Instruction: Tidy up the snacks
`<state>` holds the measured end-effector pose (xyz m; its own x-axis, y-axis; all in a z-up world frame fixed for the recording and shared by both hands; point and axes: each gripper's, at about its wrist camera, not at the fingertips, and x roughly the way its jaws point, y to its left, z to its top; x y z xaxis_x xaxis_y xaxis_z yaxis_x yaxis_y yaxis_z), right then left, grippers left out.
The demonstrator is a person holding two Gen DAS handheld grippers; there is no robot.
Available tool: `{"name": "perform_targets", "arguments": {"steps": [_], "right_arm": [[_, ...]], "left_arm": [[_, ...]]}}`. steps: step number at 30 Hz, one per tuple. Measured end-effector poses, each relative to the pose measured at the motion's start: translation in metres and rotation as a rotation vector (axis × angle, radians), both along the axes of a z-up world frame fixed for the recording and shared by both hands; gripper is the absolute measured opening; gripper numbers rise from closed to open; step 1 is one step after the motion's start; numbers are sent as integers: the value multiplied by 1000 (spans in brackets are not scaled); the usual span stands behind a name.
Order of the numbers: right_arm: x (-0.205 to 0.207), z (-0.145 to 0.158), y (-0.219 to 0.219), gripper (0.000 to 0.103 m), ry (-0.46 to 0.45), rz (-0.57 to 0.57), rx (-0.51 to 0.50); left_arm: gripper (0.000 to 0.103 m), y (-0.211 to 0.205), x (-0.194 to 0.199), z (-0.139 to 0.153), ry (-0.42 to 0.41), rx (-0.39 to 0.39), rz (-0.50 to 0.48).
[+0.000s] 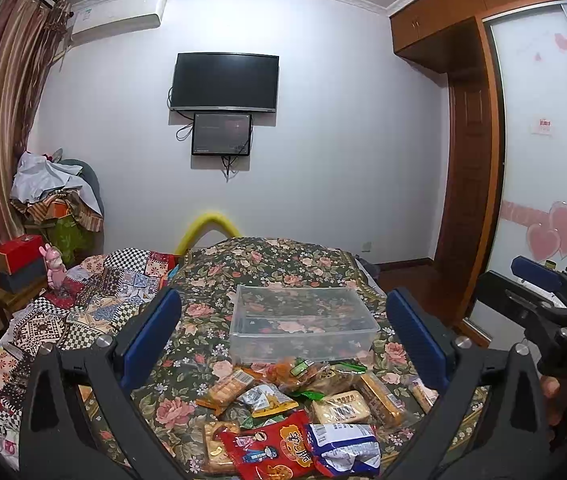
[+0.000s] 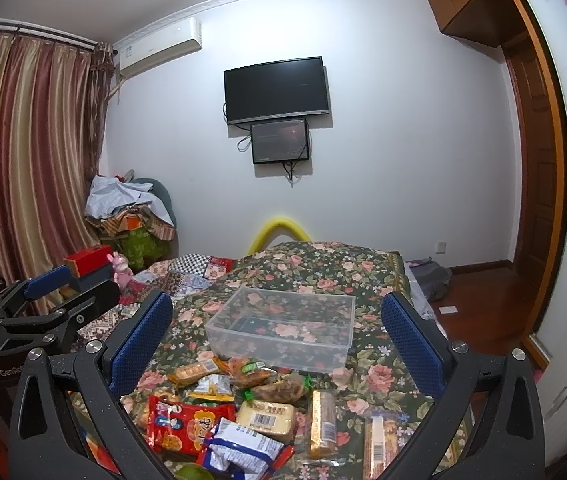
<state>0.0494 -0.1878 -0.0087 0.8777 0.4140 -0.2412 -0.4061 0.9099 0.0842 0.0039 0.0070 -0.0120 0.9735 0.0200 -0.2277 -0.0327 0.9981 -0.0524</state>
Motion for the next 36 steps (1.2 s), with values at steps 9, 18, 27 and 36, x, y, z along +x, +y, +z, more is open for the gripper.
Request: {"name": "perform_targets", "arguments": {"steps": [9, 18, 27, 36], "right_arm": [[27, -30, -9, 103, 108, -34, -45], [58, -83, -34, 103, 296, -101, -111], [73, -124, -59, 101, 455, -131, -146], [90, -165, -73, 90, 614, -139, -125]], "left_arm": [[103, 7, 18, -22, 59, 31, 1], [82, 27, 59, -75, 286, 15, 10], [82, 41, 82, -133, 478, 47, -15], [82, 74, 117, -161, 586, 0, 14]]}}
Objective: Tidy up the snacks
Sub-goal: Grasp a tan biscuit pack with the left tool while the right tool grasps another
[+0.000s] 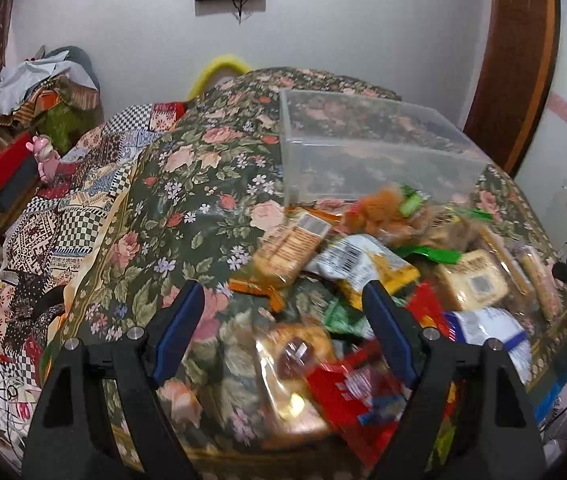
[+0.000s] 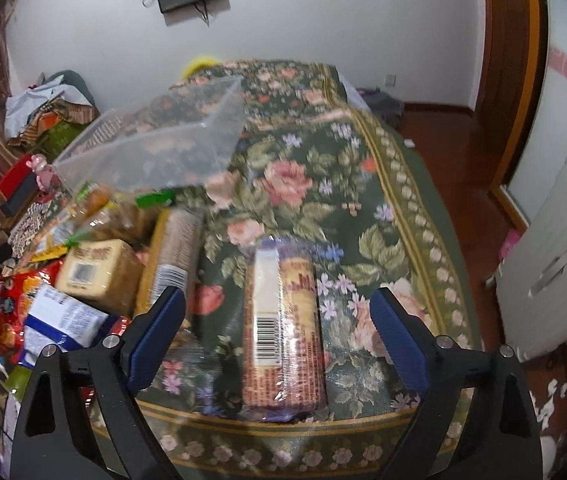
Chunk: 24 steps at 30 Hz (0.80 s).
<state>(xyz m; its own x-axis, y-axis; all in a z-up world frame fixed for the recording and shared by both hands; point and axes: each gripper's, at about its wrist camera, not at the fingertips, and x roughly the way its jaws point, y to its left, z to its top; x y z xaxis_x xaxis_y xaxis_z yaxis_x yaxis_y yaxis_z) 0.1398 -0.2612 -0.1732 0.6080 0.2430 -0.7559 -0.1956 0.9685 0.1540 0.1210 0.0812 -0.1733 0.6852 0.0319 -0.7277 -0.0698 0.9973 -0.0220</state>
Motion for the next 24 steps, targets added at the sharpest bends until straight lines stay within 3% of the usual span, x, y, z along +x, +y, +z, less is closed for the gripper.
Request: {"name": "perform_targets", "arguments": {"steps": [4, 7, 12, 16, 19, 24], "right_arm": [[6, -9, 0, 82, 36, 12, 14], [11, -12, 2, 80, 44, 19, 4], [19, -25, 0, 71, 94, 19, 6], [14, -26, 1, 63, 77, 16, -25], [12, -25, -1, 44, 66, 11, -19], [10, -24, -1, 43, 57, 15, -16]], "left_arm": [[81, 16, 32, -10, 70, -71, -4], [72, 23, 49, -19, 113, -94, -7], [70, 24, 74, -34, 177, -67, -45], [69, 22, 87, -42, 202, -37, -80], [50, 21, 95, -47, 228, -36, -96], [35, 18, 100, -51, 240, -32, -92]]}}
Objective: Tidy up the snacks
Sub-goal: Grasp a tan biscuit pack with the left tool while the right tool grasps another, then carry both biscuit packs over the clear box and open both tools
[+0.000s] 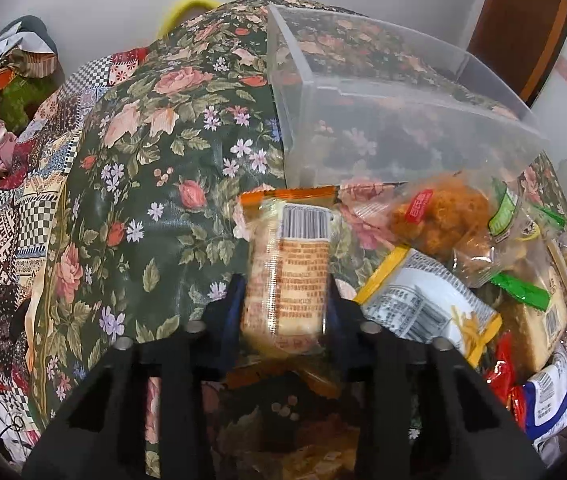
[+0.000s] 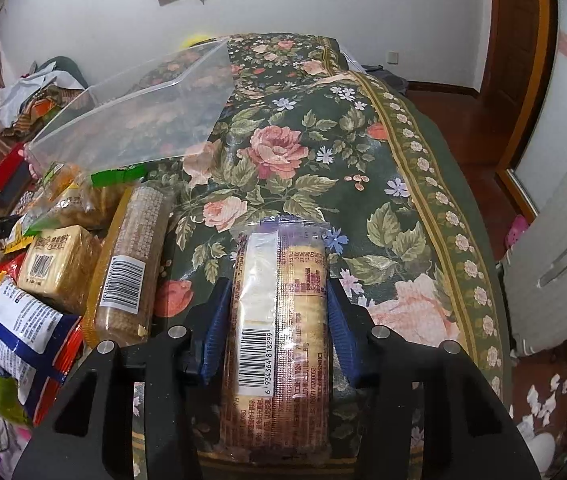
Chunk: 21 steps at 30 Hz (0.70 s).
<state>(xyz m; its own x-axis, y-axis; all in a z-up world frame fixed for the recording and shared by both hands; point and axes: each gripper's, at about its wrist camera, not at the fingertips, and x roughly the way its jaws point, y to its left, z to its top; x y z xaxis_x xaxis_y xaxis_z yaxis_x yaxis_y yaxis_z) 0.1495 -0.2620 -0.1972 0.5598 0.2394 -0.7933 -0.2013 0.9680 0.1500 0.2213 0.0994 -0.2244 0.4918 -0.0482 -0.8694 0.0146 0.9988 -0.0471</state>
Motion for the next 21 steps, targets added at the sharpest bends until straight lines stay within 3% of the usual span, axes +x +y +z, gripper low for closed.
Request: {"name": "perform_targets", "arguments": {"steps": [10, 21], "right_arm": [[3, 34, 4, 43, -82, 5, 60], [9, 89, 34, 42, -232, 87, 85]], "left_arm": [[34, 3, -25, 28, -93, 51, 26], [34, 6, -45, 94, -247, 5, 78]]}}
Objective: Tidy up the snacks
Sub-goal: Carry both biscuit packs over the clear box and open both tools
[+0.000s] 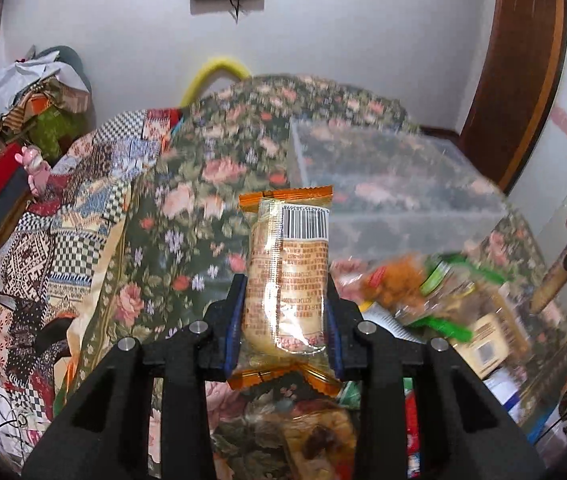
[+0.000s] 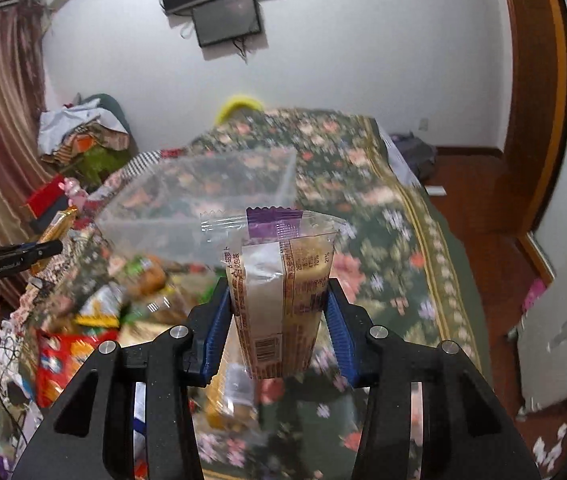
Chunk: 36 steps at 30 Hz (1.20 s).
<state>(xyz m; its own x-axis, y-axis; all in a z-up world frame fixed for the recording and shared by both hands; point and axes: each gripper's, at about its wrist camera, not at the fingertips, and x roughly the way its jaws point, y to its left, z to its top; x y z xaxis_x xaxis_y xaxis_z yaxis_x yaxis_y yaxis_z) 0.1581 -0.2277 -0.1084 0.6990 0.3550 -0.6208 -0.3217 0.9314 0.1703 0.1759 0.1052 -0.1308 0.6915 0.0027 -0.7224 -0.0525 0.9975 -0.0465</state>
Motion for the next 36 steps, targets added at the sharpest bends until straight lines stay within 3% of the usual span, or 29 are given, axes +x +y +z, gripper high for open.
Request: {"name": "perform_targets", "arguments": {"steps": [10, 18, 25, 36], "right_arm": [[18, 42, 28, 42, -137, 42, 7], [47, 48, 47, 42, -161, 65, 16], [68, 36, 63, 42, -134, 73, 4], [98, 2, 85, 42, 1, 127, -87]], "left_arm": [[34, -16, 15, 37, -86, -40, -18], [34, -35, 48, 41, -97, -39, -42], [34, -41, 89, 24, -58, -42, -52], [34, -53, 134, -9, 44, -11, -61]]}}
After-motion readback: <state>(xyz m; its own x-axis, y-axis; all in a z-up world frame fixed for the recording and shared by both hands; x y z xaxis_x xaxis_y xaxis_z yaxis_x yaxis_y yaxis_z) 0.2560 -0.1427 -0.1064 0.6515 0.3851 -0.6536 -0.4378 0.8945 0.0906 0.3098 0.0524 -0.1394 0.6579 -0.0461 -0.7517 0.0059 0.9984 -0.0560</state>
